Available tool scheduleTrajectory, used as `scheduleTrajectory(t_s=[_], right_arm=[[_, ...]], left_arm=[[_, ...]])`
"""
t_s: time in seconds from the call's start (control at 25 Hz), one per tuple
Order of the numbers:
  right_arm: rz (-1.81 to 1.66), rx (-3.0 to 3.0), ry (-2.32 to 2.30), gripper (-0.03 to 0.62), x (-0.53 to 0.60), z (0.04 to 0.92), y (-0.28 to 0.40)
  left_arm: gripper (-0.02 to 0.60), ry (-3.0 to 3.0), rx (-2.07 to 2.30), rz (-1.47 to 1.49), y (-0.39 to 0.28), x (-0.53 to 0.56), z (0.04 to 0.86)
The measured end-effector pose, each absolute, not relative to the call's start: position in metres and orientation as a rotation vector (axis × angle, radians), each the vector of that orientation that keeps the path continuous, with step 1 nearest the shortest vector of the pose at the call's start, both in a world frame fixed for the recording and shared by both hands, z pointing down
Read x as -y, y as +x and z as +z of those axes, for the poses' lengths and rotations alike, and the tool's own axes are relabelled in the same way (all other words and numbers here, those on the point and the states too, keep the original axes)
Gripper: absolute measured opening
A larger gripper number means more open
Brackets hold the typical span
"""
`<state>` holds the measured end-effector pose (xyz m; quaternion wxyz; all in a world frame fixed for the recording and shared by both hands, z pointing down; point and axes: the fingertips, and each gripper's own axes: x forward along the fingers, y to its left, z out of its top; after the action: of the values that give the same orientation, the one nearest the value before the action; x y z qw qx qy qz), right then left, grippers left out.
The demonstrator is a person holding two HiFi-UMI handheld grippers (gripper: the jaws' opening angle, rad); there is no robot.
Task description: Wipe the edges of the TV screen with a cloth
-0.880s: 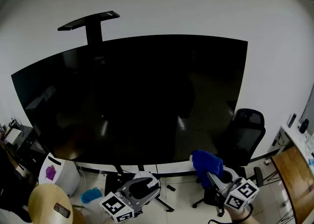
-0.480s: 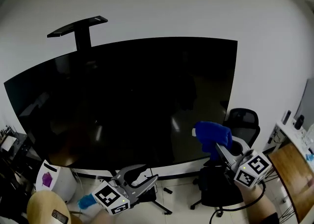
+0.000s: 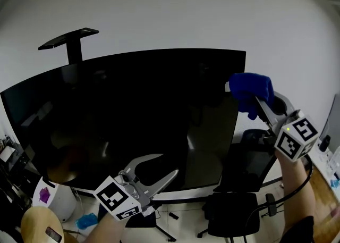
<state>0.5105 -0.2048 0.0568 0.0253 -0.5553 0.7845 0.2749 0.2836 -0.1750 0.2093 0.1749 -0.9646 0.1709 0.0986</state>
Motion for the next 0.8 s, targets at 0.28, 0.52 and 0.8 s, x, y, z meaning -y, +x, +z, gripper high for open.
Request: scheduleTrajectory(t_s=[0.28, 0.52, 0.8], right_arm=[[1.074, -2.278, -1.857, 0.071, 0.242, -0.033, 0.569], [1.039, -2.252, -1.881, 0.071, 0.271, -0.073, 0.614], [1.001, -2.428, -1.729, 0.071, 0.305, -0.033, 0.593]], left_arm=[[0.173, -2.664, -0.467, 0.295, 0.334, 0.201, 0.164], [0.173, -2.630, -0.488, 0.295, 0.367, 0.209, 0.152], [0.173, -2.643, -0.524, 0.251, 0.391, 0.223, 0.167]])
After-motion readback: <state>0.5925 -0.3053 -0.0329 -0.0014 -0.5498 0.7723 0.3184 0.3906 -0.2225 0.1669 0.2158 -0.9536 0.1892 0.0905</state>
